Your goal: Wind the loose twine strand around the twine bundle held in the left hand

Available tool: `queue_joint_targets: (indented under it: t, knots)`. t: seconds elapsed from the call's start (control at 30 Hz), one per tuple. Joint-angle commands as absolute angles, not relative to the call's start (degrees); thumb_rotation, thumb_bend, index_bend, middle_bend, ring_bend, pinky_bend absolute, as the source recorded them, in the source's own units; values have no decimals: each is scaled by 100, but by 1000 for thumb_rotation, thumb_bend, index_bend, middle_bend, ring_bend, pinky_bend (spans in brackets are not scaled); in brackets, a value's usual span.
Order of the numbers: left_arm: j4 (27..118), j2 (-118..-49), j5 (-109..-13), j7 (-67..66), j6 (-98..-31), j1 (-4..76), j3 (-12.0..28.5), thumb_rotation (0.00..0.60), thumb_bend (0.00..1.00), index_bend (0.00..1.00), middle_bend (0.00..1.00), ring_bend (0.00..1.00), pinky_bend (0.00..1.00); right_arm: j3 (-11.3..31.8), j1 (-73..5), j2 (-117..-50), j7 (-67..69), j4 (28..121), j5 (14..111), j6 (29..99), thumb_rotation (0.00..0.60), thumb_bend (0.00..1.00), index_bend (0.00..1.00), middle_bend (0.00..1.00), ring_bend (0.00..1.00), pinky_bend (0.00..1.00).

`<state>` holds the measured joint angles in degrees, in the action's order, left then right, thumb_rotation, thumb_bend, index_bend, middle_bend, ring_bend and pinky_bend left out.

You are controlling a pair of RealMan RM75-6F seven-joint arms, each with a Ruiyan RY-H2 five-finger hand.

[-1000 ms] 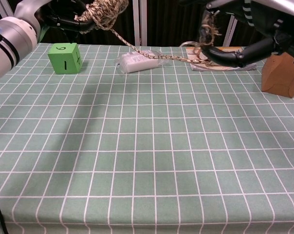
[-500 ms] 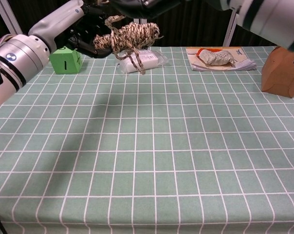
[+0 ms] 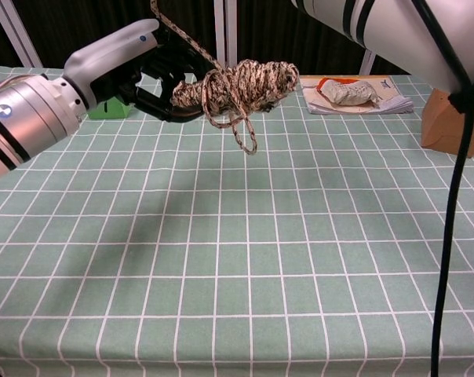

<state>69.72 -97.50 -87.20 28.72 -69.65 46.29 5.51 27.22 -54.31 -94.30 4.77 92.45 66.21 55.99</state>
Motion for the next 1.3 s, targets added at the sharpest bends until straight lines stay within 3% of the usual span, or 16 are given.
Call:
queue_joint_targets:
  t: [0.03, 0.4, 0.9, 1.3]
  knots:
    - [6975, -9617, -8892, 3376, -6854, 4641, 424, 600, 421, 797, 790, 686, 671, 2892, -5531, -9545, 488, 9055, 6352, 5619, 600, 475, 988, 162, 0, 0]
    - [7731, -8845, -8832, 6361, -6193, 4722, 431, 600, 422, 800, 795, 689, 677, 2947, -5270, -9438, 805, 8735, 6022, 5865, 600, 477, 991, 165, 0, 0]
    - [7854, -8749, -8151, 7737, -6138, 4478, 1002, 600, 423, 801, 798, 691, 680, 2593, -4499, -8942, 1584, 8467, 6208, 6026, 600, 477, 1000, 169, 0, 0]
    - [7941, -8699, -7808, 7573, -6034, 4361, 1374, 600, 423, 801, 799, 692, 691, 2343, -3986, -8684, 2168, 8420, 6551, 6248, 600, 494, 1000, 167, 0, 0]
